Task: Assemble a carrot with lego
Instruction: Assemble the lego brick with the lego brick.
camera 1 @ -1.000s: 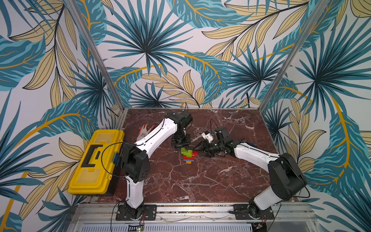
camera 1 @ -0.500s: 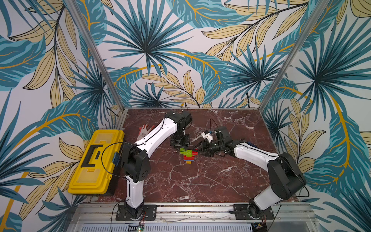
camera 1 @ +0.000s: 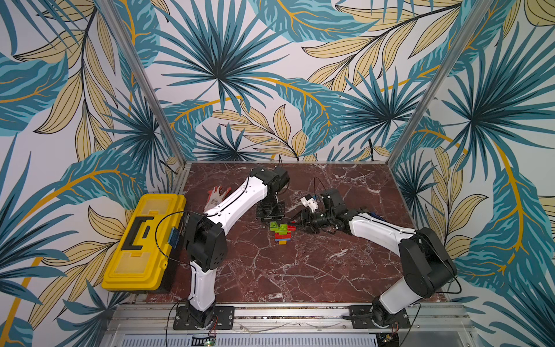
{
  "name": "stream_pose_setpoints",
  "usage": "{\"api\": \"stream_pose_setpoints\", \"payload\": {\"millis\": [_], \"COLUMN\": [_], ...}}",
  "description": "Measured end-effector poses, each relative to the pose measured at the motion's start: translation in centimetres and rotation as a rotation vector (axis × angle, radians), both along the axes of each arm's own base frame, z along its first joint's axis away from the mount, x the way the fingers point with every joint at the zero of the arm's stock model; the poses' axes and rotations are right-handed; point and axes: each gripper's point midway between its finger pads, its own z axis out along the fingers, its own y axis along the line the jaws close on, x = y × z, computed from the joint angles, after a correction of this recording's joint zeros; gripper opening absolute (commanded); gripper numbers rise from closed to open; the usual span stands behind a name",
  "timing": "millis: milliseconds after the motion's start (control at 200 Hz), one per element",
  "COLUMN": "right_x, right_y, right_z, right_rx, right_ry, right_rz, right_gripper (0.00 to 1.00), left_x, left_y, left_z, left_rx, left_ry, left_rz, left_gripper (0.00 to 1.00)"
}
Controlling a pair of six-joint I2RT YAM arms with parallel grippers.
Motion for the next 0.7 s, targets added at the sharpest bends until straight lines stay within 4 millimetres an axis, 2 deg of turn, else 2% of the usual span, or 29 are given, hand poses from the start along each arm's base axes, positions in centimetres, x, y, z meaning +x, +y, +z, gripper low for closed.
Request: {"api": "stream_pose_setpoints", "payload": {"millis": [701], "right_x": [0.03], "right_y": [0.19], "right_z": [0.07], "right_rx": [0.008], "right_ry": [-0.013], "right_rz": [0.004], "right_gripper": [0.45], "left_x": [-0.35], "left_y": [0.27], "left_z": [-0.14], "left_rx": [0.113], "left_ry": [-0.054], "left_rz": [-0.019], "left_gripper": [0.23]}}
